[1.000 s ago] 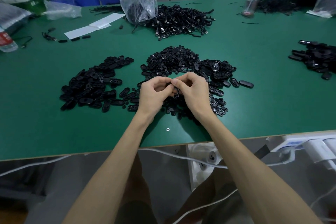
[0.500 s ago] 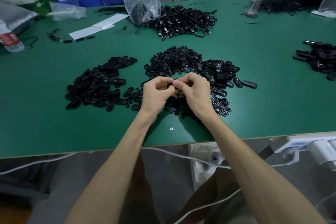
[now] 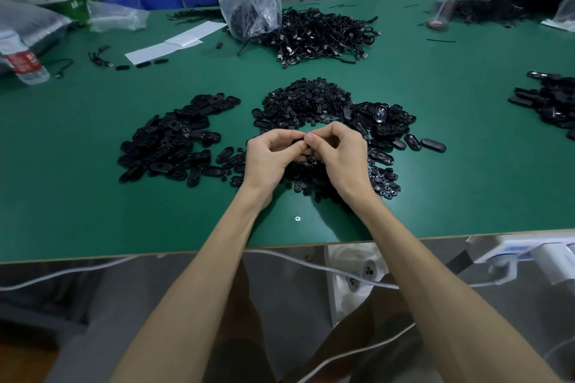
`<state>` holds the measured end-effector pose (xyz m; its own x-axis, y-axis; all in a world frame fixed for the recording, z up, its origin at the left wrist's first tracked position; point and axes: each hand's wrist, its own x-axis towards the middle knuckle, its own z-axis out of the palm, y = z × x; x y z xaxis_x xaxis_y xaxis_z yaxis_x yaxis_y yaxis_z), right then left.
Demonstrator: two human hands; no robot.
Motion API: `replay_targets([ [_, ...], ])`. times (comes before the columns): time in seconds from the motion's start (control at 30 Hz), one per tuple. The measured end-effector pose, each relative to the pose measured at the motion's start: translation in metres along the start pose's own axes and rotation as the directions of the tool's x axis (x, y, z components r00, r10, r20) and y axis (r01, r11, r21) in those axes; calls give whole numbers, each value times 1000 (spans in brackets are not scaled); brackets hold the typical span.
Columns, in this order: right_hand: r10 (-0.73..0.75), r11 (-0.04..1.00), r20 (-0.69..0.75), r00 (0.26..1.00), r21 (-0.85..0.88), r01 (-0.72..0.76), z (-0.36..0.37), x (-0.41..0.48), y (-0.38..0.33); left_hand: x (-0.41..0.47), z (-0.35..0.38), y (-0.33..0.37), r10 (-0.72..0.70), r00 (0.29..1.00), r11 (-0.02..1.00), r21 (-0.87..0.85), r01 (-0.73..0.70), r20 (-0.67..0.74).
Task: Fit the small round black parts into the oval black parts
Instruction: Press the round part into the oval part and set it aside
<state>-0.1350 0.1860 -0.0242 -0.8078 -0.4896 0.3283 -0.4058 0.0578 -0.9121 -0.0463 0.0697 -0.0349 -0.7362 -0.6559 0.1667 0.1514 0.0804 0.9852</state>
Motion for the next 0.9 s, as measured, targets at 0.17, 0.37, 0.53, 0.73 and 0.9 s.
replay_targets([
  [0.17, 33, 999, 60, 998, -16, -32, 3, 2, 2, 2, 0, -1, 14, 997, 1000, 20, -12, -74],
  [0.37, 23, 997, 13, 1000, -80, -22, 4, 4, 1, 3, 4, -1, 95, 992, 985, 152, -82, -81],
  [0.53, 242, 942, -137, 961, 272, -198, -1, 6, 4, 16, -8, 16, 194, 973, 861, 497, -108, -125],
  [0.73, 498, 676, -262, 827, 715, -180, -12, 12, 7, 40, -79, 20, 252, 941, 401, 909, 110, -225],
  [0.9, 568, 580, -337, 751, 811, -75, -8, 15, 7, 49, -107, 12, 154, 971, 206, 967, 151, -184],
])
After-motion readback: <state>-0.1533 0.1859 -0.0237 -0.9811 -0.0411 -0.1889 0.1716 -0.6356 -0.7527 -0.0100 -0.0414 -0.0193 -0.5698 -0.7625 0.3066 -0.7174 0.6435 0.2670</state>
